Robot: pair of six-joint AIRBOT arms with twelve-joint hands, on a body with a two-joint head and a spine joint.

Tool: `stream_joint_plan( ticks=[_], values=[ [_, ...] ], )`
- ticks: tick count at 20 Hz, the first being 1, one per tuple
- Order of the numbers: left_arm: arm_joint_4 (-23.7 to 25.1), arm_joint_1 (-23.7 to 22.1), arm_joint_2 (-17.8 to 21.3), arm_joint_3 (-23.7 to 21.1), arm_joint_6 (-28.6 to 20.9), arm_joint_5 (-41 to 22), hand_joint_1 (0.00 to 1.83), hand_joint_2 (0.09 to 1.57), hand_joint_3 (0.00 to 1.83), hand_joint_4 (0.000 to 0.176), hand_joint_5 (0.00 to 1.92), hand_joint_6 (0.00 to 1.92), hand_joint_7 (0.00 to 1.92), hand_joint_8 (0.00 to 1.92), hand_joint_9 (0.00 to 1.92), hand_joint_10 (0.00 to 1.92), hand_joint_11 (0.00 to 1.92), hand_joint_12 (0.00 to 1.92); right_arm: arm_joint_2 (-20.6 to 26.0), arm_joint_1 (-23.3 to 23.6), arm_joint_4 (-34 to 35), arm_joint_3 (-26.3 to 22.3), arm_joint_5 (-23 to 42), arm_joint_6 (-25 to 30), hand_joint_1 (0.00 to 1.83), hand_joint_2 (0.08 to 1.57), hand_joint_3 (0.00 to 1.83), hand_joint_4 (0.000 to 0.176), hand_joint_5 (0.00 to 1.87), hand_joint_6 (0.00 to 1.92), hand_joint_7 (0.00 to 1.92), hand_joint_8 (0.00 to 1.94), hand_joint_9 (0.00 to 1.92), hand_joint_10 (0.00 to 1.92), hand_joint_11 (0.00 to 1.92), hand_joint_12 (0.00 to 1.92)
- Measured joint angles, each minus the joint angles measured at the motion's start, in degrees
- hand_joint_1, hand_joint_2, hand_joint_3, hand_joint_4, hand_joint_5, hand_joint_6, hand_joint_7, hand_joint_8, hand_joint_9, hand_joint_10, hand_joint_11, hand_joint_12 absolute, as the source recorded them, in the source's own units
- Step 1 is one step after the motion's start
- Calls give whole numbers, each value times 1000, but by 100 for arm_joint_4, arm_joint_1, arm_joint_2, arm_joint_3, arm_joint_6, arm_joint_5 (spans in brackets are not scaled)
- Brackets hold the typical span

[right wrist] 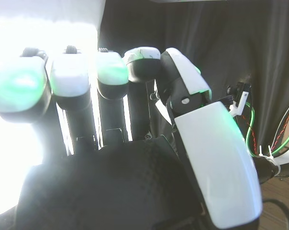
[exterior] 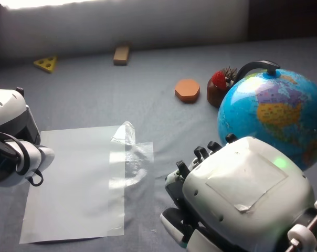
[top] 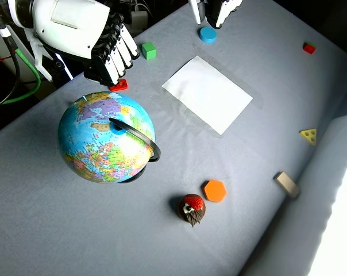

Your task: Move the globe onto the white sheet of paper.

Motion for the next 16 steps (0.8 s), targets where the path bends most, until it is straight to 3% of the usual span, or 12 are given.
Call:
stream_joint_plan(
  ticks=[2,3,6,11,13,16],
  values=[
    [-2,-31,0,0,0,-15,116,1219,219,29,55,83,13,29,2,25,0,26,0,0,-22,-11,-24,-24,117,1026,266,0,51,95,81,29,24,54,0,3],
    [-31,-44,0,-2,28,-52,73,1289,38,29,80,12,19,1,7,3,0,0,2,0,11,-11,-22,-42,111,1127,63,0,73,24,91,1,36,16,0,0],
    [35,-70,0,-20,17,-76,44,1262,4,27,84,5,24,2,8,2,0,0,33,0,-76,-13,-120,24,115,1139,38,0,82,17,116,9,45,13,0,0],
    [136,-57,70,-219,-15,-354,34,1256,1,19,85,5,25,2,9,1,0,0,584,-415,-1104,-149,-863,1134,118,1142,32,0,91,18,143,16,47,12,0,0],
    [361,173,70,-326,-273,-389,25,1257,1,16,86,4,27,2,10,2,0,0,780,-680,-1617,-273,-1058,1368,119,1142,30,0,95,18,142,13,51,13,0,0],
    [1054,820,72,-448,-1119,-291,22,1257,1,16,85,3,27,2,7,0,0,0,1239,-1163,-2566,-365,-1246,2105,119,1143,28,0,96,17,142,12,53,13,0,0]
  ],
)
